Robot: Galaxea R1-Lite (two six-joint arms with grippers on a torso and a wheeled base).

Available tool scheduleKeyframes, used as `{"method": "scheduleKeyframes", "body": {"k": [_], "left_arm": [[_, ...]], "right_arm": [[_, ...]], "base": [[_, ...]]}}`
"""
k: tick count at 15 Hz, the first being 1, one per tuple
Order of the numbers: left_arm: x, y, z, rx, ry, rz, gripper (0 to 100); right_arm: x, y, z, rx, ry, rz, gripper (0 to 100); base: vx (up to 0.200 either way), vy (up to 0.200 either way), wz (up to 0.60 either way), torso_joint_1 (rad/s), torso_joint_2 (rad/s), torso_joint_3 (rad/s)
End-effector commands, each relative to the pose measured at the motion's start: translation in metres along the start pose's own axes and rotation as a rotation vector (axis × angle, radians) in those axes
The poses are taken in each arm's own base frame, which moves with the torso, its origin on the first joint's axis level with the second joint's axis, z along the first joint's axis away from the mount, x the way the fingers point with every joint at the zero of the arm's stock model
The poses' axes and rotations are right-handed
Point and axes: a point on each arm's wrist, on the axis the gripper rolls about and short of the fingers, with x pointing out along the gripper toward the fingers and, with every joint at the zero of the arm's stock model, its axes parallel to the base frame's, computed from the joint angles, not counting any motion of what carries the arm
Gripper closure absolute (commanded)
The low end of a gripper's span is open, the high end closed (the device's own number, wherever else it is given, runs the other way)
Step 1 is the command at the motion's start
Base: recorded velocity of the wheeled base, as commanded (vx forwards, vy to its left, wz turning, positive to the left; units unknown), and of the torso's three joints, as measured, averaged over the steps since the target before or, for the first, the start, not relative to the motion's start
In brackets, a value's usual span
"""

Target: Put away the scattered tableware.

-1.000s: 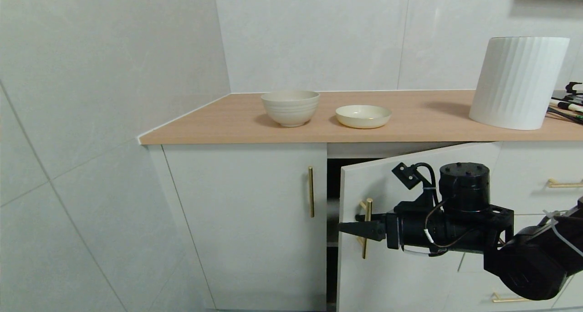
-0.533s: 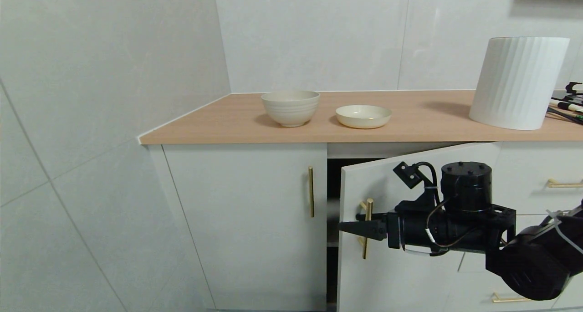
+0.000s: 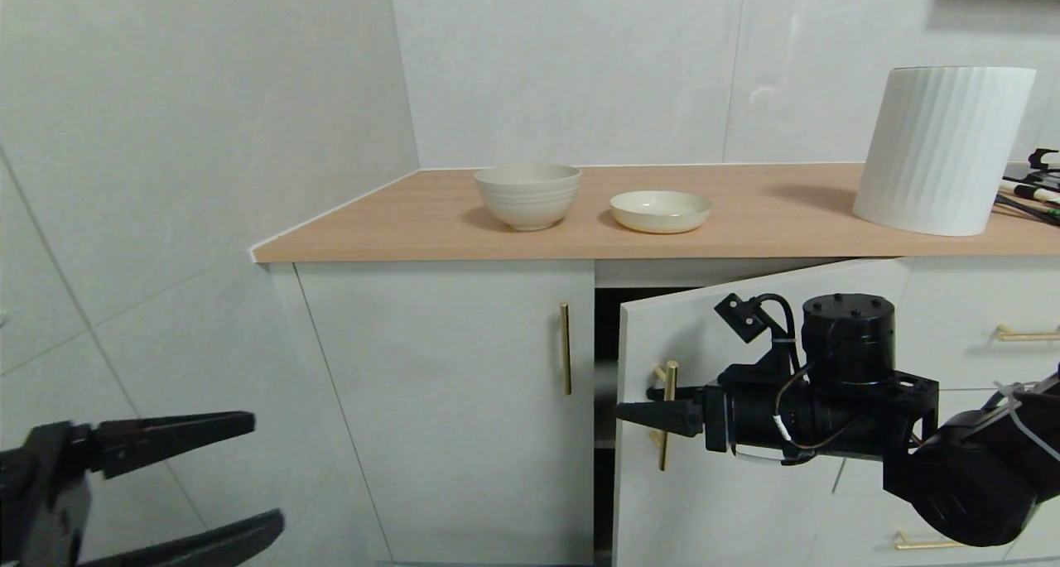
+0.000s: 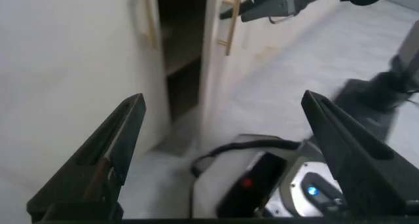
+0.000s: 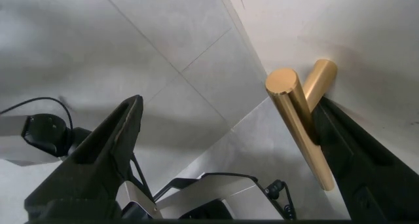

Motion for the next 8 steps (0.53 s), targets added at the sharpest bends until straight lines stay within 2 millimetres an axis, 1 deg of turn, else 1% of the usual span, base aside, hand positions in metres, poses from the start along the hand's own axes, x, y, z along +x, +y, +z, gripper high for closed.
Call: {"method": "scheduleKeyframes", "body": {"k": [1,2,5,6,8], "left_arm": [[0.057,0.034,-0.002,-0.125,0.131,-0.079,0],[0.065,0.036,-0.006,-0.168,0.140,-0.093,0],[0.081,0.036,-0.008,-0.241,0.122,-0.131,0],[0.088,0.036,-0.009,-0.258,0.120,-0.150,100],[0.097,0.037,-0.010,-0.267,0.119,-0.167,100]], "right_arm": [[0.000,0.001,0.000,-0.001,-0.001,0.001,0],[0.000,0.001,0.000,-0.001,-0.001,0.001,0],[0.001,-0.002,-0.002,0.001,0.007,-0.002,0],[0.002,-0.003,-0.003,0.003,0.010,-0.003,0],[0.002,-0.003,-0.003,0.002,0.010,-0.003,0]], "base": [[0.000,0.000,0.00,0.000,0.00,0.000],[0.000,0.000,0.00,0.000,0.00,0.000],[0.000,0.000,0.00,0.000,0.00,0.000],[0.000,0.000,0.00,0.000,0.00,0.000],[0.000,0.000,0.00,0.000,0.00,0.000]]}}
